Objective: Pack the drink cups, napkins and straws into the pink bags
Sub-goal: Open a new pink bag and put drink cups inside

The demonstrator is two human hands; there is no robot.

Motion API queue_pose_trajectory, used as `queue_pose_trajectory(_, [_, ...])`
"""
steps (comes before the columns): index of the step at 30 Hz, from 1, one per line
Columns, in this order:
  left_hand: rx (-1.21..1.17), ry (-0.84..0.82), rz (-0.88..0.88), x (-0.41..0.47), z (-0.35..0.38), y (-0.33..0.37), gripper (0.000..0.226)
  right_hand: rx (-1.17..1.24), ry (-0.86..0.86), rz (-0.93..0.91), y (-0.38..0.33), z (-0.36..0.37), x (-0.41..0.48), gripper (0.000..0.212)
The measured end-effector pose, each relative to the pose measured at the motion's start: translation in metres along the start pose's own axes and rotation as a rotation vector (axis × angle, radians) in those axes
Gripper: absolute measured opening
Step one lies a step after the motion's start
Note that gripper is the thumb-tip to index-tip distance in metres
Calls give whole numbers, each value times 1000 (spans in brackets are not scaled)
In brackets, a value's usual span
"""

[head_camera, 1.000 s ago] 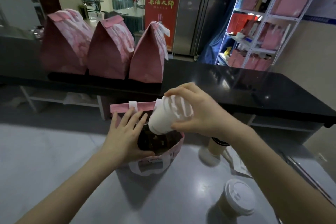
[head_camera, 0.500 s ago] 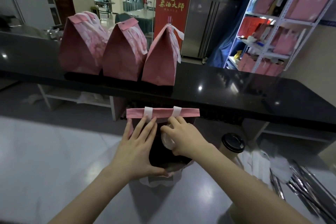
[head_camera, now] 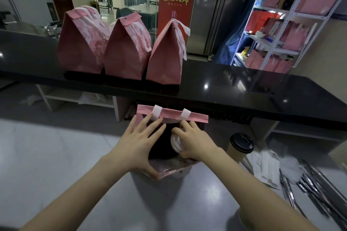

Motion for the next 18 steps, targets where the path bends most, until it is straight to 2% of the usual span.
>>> queue_pose_trajectory(6, [-94, 6, -35, 11, -8, -2, 133, -2, -37, 33, 4, 0, 12, 75])
queue_pose_trajectory(9, [-169, 0, -38, 25, -20, -7, 112, 0, -84, 24, 3, 2, 18, 78])
queue_pose_trajectory(11, [-203, 2, 6, 37, -28, -12, 93, 6, -113, -2, 3, 2, 20, 80])
queue_pose_trajectory(12, [-201, 4, 40, 42, -30, -14, 91, 10, -126, -13, 4, 2, 21, 82])
queue_pose_trajectory(18, [74, -49, 131, 43, -7, -10, 135, 46, -108, 6, 12, 3, 15, 77])
Point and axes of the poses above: each hand's wrist, its own x-axis towards the middle knuckle, its own z-axis out of the palm, y = z × x, the point moved 1 cm from there along x, towards the middle knuckle, and after that the axes turned 14 degrees about -z, right-handed, at the moved point
